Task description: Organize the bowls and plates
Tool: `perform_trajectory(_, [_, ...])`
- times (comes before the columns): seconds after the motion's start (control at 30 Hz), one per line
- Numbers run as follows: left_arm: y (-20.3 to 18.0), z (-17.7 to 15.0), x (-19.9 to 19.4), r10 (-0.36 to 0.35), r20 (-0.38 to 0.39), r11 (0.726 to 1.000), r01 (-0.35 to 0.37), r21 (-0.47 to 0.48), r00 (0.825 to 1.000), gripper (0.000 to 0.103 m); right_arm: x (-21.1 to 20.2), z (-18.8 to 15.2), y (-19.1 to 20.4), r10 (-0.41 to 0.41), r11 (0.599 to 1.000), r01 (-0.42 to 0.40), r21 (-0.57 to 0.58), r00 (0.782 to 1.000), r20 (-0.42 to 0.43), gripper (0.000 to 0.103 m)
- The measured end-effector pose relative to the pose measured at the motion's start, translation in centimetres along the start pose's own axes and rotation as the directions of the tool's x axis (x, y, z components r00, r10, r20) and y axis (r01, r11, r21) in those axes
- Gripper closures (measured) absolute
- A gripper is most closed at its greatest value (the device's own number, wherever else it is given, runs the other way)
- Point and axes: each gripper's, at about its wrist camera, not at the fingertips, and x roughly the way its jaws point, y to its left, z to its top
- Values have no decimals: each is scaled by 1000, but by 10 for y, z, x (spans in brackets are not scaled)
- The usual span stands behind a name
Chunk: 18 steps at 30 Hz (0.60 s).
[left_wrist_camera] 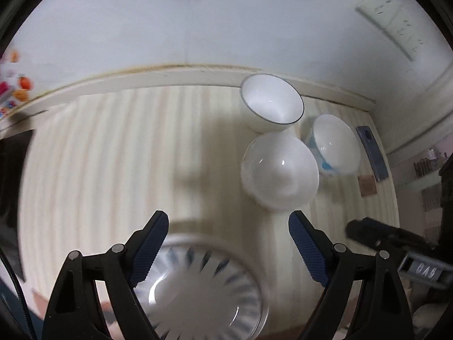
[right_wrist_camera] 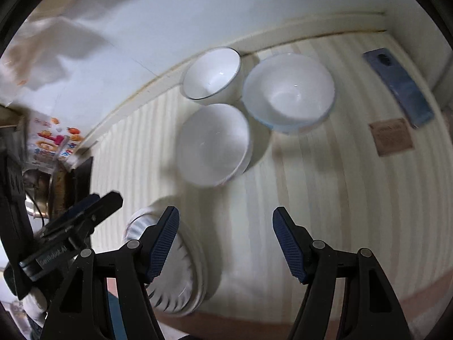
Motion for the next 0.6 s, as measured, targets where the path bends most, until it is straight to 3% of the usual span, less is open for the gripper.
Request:
perform_trajectory(0.1, [-4,23,39,-24,-47,1000,23,-19,999,32,30,26,-12,0,1000,0,4,999,-39,39])
perform_trajectory(0.17, [-7,32,59,-28,-77,999,27,-26,997,42,47,39,-18,-2,1000,3,9,999,-52,52])
perform_trajectory(0.23, [-7,37,76,-35,-108,999,31,-38,994,63,67,51,-23,6,1000,-5,14,997,-79,65])
perform_trajectory(0.27, [-8,40,84,-47,-120,998,42,-47,992,67,75,55,-25,8,1000,-7,14,996,-88,73])
perform_trajectory(0.33, [-8,41,94,-52,-129,998,45,-52,990,77,89,59,-26,8,1000,-8,5,995,-100,79])
perform_trajectory(0.43, [-13,39,98,-76,-117,996,71,-50,990,79,100,61,-24,9,1000,-11,-16,994,-107,83])
perform_trajectory(0.6, [-24,32,93,-43,-100,999,42,-13,994,80,101,57,-21,-11,999,8,-32,995,-94,84])
